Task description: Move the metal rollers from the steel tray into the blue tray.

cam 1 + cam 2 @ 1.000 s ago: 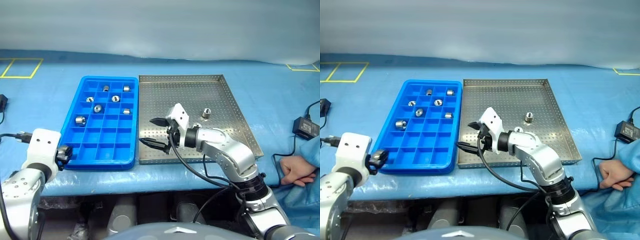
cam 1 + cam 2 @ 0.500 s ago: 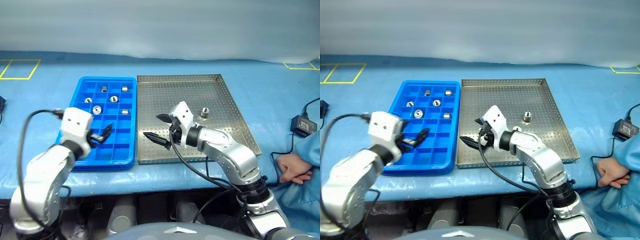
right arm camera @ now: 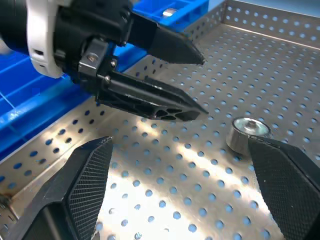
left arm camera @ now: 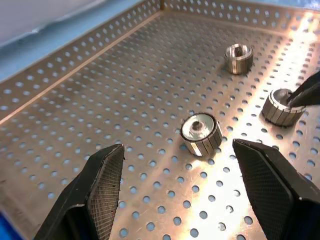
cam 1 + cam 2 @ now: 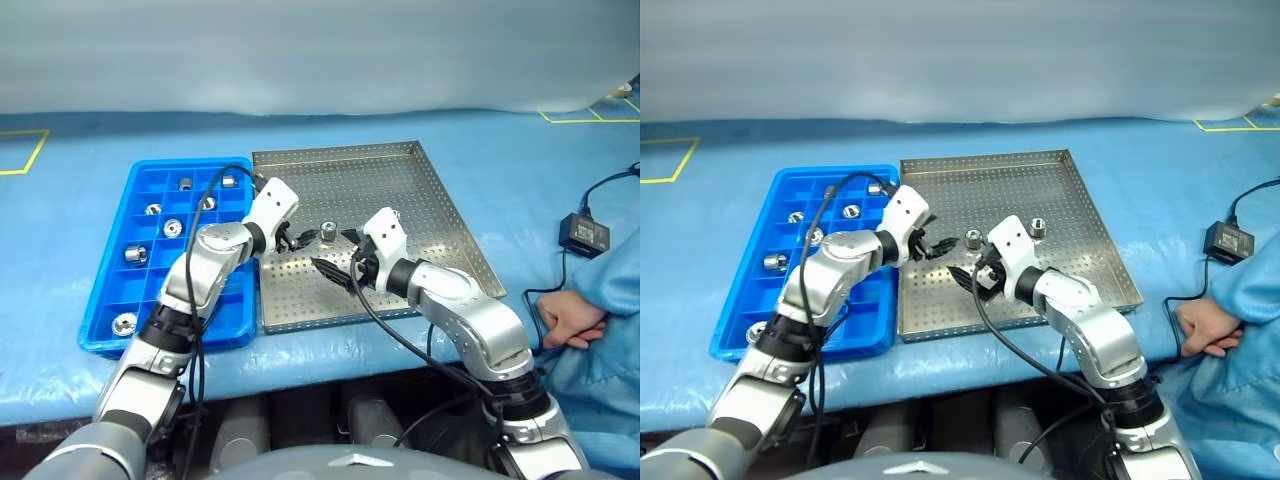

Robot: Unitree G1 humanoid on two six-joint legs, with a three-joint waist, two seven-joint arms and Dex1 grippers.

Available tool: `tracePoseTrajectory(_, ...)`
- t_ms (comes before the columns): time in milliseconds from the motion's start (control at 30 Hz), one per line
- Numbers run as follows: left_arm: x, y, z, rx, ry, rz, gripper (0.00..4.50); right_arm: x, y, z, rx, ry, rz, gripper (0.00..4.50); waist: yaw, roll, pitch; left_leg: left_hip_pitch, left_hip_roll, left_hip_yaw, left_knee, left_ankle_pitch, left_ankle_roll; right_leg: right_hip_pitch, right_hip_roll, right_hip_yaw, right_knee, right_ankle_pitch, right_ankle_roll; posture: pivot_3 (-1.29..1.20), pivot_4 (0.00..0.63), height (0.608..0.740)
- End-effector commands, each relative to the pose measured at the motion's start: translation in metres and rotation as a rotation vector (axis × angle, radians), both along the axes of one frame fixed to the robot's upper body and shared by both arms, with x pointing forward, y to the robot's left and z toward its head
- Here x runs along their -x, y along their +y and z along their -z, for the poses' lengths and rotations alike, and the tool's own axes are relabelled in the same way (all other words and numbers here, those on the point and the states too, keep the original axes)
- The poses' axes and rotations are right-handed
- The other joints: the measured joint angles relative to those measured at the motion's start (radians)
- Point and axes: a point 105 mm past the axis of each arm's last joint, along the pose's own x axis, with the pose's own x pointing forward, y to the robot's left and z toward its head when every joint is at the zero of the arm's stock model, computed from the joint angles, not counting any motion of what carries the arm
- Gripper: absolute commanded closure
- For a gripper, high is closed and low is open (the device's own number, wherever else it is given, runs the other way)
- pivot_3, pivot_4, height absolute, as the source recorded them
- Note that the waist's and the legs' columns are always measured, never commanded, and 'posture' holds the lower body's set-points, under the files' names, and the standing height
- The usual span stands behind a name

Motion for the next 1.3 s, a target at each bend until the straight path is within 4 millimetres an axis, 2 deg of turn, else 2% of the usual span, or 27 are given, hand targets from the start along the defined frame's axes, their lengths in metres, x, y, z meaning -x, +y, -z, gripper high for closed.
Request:
tracePoseTrajectory(33,-0.009,-0.013,-0.005,0.002,-0.035,0.063,0.73,0.002,-0.005,-0.016,-0.013,-0.063,0.027,0.0,-0.013,0.0,0.0,0.0,0.0,0.0,0.0,0.0,0.0,0.0,0.0,0.0,0.0,0.0,0.0,-0.19,0.15,0.74)
tracePoseTrajectory(300,-0.025,-0.015,0.015,-0.051,-0.017,0.028,0.73,0.009,-0.006,-0.015,0.002,-0.064,0.039,0.0,-0.055,0.0,0.0,0.001,0.0,-0.001,0.0,0.0,0.0,0.0,0.0,0.001,0.001,0.002,0.004,-0.23,0.15,0.74)
tracePoseTrajectory(433,-0.027,-0.013,0.026,-0.092,-0.012,0.013,0.73,0.009,-0.008,-0.016,0.003,-0.066,0.053,0.0,-0.068,0.0,0.0,0.001,0.0,-0.001,0.0,0.0,0.0,0.0,0.0,0.001,0.001,0.004,0.008,-0.24,0.15,0.74)
tracePoseTrajectory(567,-0.028,-0.012,0.029,-0.062,-0.008,-0.019,0.73,0.01,-0.006,-0.016,0.002,-0.064,0.048,0.0,-0.075,0.0,0.0,0.001,0.0,-0.002,0.001,0.0,0.0,0.0,0.0,0.002,0.001,0.005,0.008,-0.23,0.15,0.74)
tracePoseTrajectory(667,-0.028,-0.011,0.03,-0.033,0.006,-0.046,1.28,0.01,-0.004,-0.014,0.003,-0.059,0.037,0.0,-0.078,0.0,0.0,0.001,0.0,-0.002,0.001,0.0,0.0,0.0,0.0,0.002,0.0,0.005,0.009,-0.23,0.15,0.74)
tracePoseTrajectory(900,-0.03,-0.007,0.032,-0.048,0.002,-0.074,1.28,0.005,-0.002,-0.013,0.034,-0.074,0.037,0.0,-0.079,0.0,0.0,0.001,0.0,-0.002,0.001,0.0,0.0,0.0,0.0,0.002,0.001,0.005,0.009,-0.2,0.15,0.74)
tracePoseTrajectory(1033,-0.027,-0.008,0.031,-0.045,-0.001,-0.051,2.53,0.005,0.001,-0.014,0.03,-0.078,0.028,0.0,-0.077,0.0,0.0,0.001,0.0,-0.002,0.001,0.0,0.0,0.0,0.0,0.003,0.001,0.005,0.009,-0.2,0.15,0.74)
tracePoseTrajectory(1067,-0.026,-0.007,0.031,-0.041,-0.002,-0.057,2.65,0.003,0.001,-0.014,0.037,-0.082,0.038,0.0,-0.077,0.0,0.0,0.001,0.0,-0.002,0.001,0.0,0.0,0.0,0.0,0.002,0.001,0.005,0.009,-0.19,0.15,0.74)
tracePoseTrajectory(1300,-0.022,-0.009,0.033,-0.022,0.001,-0.048,2.65,-0.001,0.001,-0.018,0.034,-0.103,0.052,0.0,-0.076,0.0,0.0,0.002,0.0,-0.001,0.001,0.0,0.0,0.0,0.0,0.003,0.001,0.005,0.009,-0.19,0.15,0.74)
